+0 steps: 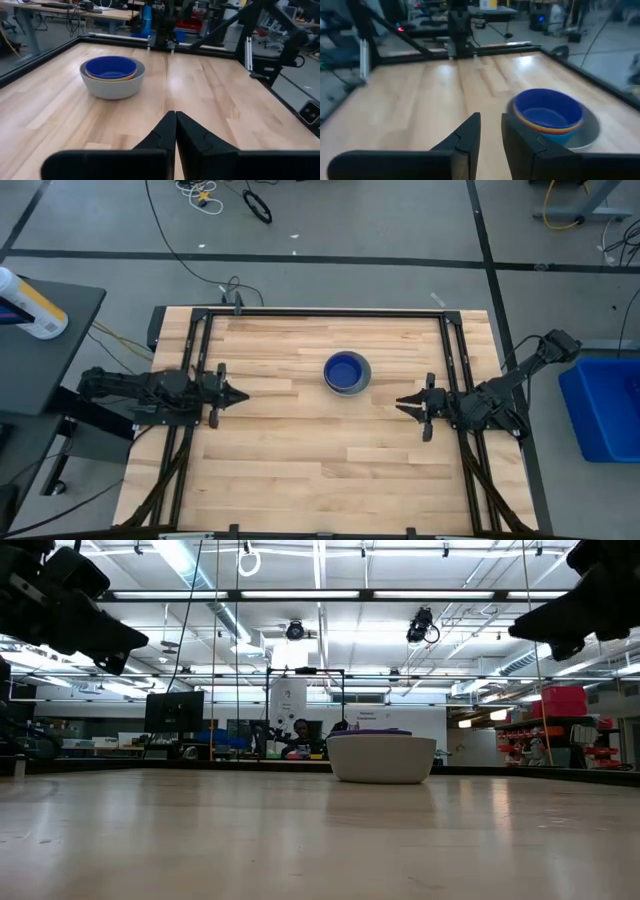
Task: Nest bowls inside each other
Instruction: Return to Home Position
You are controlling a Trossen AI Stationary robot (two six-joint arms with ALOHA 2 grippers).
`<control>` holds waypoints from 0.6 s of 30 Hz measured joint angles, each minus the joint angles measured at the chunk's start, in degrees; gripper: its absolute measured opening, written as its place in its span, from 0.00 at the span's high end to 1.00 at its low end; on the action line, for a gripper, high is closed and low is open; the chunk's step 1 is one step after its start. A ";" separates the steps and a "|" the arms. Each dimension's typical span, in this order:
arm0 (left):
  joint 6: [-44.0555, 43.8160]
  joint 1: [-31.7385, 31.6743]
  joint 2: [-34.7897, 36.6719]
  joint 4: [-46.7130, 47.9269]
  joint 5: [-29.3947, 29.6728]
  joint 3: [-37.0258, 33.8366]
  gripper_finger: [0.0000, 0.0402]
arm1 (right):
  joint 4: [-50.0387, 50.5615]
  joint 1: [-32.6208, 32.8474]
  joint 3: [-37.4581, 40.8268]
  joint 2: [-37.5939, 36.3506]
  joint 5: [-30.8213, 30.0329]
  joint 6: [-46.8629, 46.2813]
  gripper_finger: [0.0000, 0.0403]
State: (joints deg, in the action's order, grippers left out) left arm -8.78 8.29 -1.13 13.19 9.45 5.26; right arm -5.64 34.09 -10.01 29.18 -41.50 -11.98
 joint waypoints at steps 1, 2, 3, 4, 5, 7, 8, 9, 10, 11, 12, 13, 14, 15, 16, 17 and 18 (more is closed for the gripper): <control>-0.01 0.00 -0.01 0.11 -0.09 0.00 0.96 | 0.65 0.43 -0.56 -0.71 1.77 0.06 0.79; -0.01 0.00 0.00 0.13 -0.06 0.00 0.96 | 0.91 1.01 -1.16 -1.65 5.05 2.28 0.79; -0.01 0.00 0.00 0.17 -0.07 0.00 0.96 | 0.76 1.76 -1.53 -2.73 8.62 4.66 0.79; -0.01 0.00 0.00 0.22 -0.06 0.00 0.97 | 0.79 2.64 -1.61 -4.15 11.53 6.58 0.79; -0.01 0.00 0.00 0.24 -0.08 0.00 0.97 | 1.19 3.43 -1.63 -5.96 13.68 8.19 0.79; -0.21 0.00 -0.02 0.25 -0.07 0.00 0.99 | 3.63 5.24 -1.93 -10.60 15.18 9.97 0.79; -0.32 0.00 -0.02 0.26 -0.06 0.00 0.99 | 6.20 6.09 -1.96 -13.46 14.89 10.28 0.79; -0.42 0.00 -0.01 0.26 -0.06 0.00 0.99 | 9.56 6.85 -1.96 -16.29 13.73 9.77 0.79; -0.45 0.00 -0.01 0.27 -0.06 0.00 0.99 | 12.83 7.52 -1.96 -19.03 12.39 8.88 0.79; -0.48 0.00 -0.02 0.28 -0.06 -0.02 0.99 | 16.40 8.15 -1.96 -22.00 11.12 7.89 0.79; -0.68 0.00 -0.02 0.26 -0.06 -0.02 0.98 | 19.74 8.69 -1.89 -24.84 10.09 7.16 0.79; -0.89 0.00 -0.02 0.26 -0.06 -0.02 0.97 | 21.86 9.18 -1.58 -27.75 9.45 6.62 0.80; -1.04 0.00 -0.02 0.26 -0.08 -0.02 0.96 | 22.40 9.58 -0.98 -29.21 9.00 6.62 0.80; -0.97 0.00 -0.02 0.26 -0.15 -0.04 0.95 | 21.46 9.80 -0.69 -28.74 8.14 7.10 0.80; -0.72 -0.02 0.07 0.19 -0.47 -0.06 0.94 | 21.54 9.87 -0.14 -28.43 7.94 7.40 0.79; -0.10 0.00 0.07 0.01 -0.88 -0.07 0.93 | 20.41 9.98 0.76 -28.56 8.21 7.49 0.79; 0.27 0.01 -0.05 0.00 -1.13 -0.07 0.93 | 16.41 9.97 2.27 -28.38 8.48 7.91 0.79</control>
State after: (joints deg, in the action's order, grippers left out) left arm -8.51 8.31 -1.17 13.19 8.31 5.19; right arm 10.77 44.06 -7.74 0.80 -33.02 -4.07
